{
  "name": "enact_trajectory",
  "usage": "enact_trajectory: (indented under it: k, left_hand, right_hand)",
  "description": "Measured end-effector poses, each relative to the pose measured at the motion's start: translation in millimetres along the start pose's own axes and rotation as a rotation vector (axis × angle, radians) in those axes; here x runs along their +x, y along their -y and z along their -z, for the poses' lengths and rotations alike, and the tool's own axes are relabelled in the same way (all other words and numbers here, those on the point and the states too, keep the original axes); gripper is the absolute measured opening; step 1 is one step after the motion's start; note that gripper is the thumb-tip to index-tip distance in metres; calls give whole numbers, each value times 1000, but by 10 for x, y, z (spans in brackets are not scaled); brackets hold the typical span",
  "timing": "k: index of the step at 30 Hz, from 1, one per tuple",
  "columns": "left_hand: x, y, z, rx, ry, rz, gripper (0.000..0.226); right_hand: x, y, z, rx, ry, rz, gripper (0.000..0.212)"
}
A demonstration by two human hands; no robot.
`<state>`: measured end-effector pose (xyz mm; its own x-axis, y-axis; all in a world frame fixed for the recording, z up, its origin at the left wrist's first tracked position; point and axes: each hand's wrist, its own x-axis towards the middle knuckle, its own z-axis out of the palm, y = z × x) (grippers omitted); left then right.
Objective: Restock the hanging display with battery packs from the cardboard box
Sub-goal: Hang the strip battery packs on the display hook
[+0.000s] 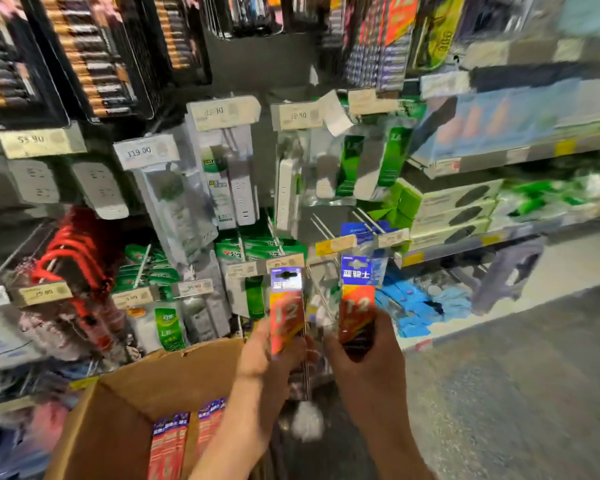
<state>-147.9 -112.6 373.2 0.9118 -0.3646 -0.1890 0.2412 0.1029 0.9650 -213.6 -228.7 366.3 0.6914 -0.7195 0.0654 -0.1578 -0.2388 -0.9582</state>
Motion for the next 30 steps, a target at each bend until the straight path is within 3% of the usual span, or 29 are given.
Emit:
enact_trajectory:
  k: [3,6,8,14,22,30]
  left_hand:
    - [-95,-29,-350,6,-15,-37,55]
    - [-194,-102,-652,15,-8,-58,27]
    - [-261,-182,-842,83,0,-110,25]
    - [-395,-386,-1376,211,-40,-224,25]
    - [-516,-669,-1792,204,-81,-311,34]
    - [-289,-983,-1989,261,-99,-379,38]
  right_hand:
    - [35,-19,362,-37,1,57,52]
    - [141,-65,700,-55,20,127,81]
    - [243,-67,912,-45,45,173,91]
    - [456,-60,1398,-57,31,325,94]
    - [614,133,1837,10,40,224,102]
    - [926,312,1799,25,4,320,110]
